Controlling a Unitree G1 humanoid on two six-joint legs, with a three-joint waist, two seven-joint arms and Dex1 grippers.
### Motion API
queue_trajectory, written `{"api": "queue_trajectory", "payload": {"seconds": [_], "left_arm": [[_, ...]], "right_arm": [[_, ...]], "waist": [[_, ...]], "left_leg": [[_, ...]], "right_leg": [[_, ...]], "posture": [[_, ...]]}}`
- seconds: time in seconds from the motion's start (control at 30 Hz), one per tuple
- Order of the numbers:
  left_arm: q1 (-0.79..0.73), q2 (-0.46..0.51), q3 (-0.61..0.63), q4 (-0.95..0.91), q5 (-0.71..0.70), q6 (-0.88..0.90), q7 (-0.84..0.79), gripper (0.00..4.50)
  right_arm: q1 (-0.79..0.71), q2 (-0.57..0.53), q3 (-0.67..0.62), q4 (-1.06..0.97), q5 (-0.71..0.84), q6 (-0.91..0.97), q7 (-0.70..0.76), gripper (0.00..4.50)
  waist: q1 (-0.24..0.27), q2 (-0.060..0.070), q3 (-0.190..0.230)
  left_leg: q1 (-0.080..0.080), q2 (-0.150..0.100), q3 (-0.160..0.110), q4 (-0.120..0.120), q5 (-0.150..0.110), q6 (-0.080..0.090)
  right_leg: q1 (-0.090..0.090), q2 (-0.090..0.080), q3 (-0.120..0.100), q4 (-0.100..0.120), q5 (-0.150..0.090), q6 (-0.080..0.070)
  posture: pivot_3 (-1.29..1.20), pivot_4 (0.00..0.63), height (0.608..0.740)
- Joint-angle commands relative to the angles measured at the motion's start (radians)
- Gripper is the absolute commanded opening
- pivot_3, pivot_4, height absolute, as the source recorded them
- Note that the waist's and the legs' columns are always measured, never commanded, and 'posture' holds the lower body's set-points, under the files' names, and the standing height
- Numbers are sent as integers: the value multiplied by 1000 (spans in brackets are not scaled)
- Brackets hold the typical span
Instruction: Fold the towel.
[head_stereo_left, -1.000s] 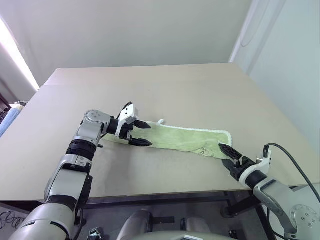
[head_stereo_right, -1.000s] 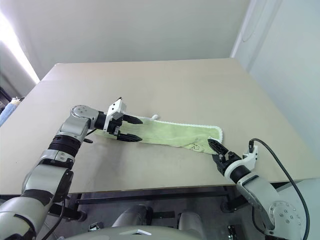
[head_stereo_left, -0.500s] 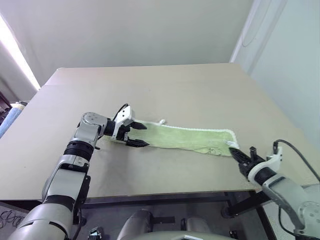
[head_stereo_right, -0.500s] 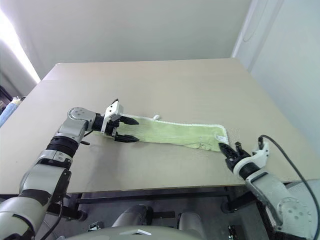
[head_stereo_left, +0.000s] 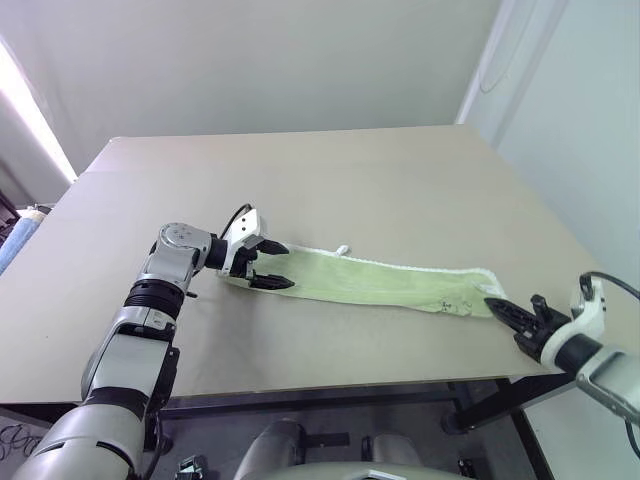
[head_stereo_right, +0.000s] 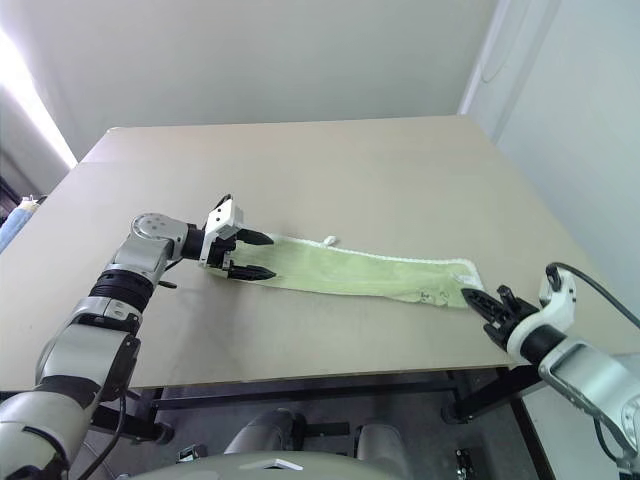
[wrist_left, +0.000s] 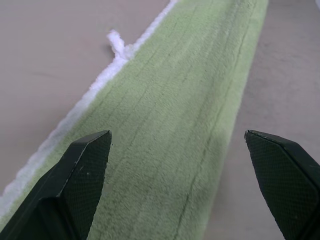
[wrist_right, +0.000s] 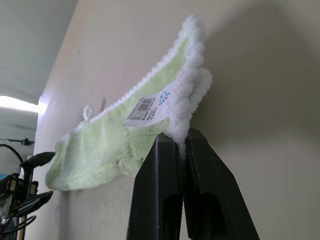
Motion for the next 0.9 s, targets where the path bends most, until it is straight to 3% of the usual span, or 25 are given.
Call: {"api": "queue_trajectory", "payload": {"seconds": [0.03, 0.2, 0.37, 0.6, 0.9], "left_arm": [[-38, 0, 3, -5, -2, -10, 5, 4500], [-54, 3, 3, 11, 4, -17, 9, 4500], [-79, -4, 10, 33, 8, -23, 23, 4500], [-85, -17, 8, 53, 14, -41, 37, 4500], [-88, -23, 5, 70, 19, -60, 41, 4500]], "right_arm": [[-101, -54, 12, -63, 55, -14, -39, 63], [-215, -129, 112, -123, 71, 36, -68, 63], [-409, -106, 338, -169, 71, 72, -82, 63], [-609, 52, 580, -57, -36, 90, -102, 63], [-721, 212, 647, 181, -278, 179, -30, 63]], "waist": [[1, 0, 0], [4, -1, 0], [1, -2, 1], [3, -3, 1], [1, -3, 1]], "left_leg": [[0, 0, 0, 0, 0, 0], [-2, 0, 0, -1, 0, 1], [-2, 0, 1, -1, 0, 1], [-1, 0, 0, -1, -1, 2], [-1, -1, -1, -1, -1, 2]], "right_leg": [[0, 0, 0, 0, 0, 0], [-1, 0, 0, -1, 0, 0], [-1, 0, -1, -2, 0, 0], [-2, 0, -1, -4, 1, 2], [-2, 2, -2, -4, 2, 4]], "posture": [[0, 0, 694], [0, 0, 694], [0, 0, 694], [0, 0, 694], [0, 0, 694]]}}
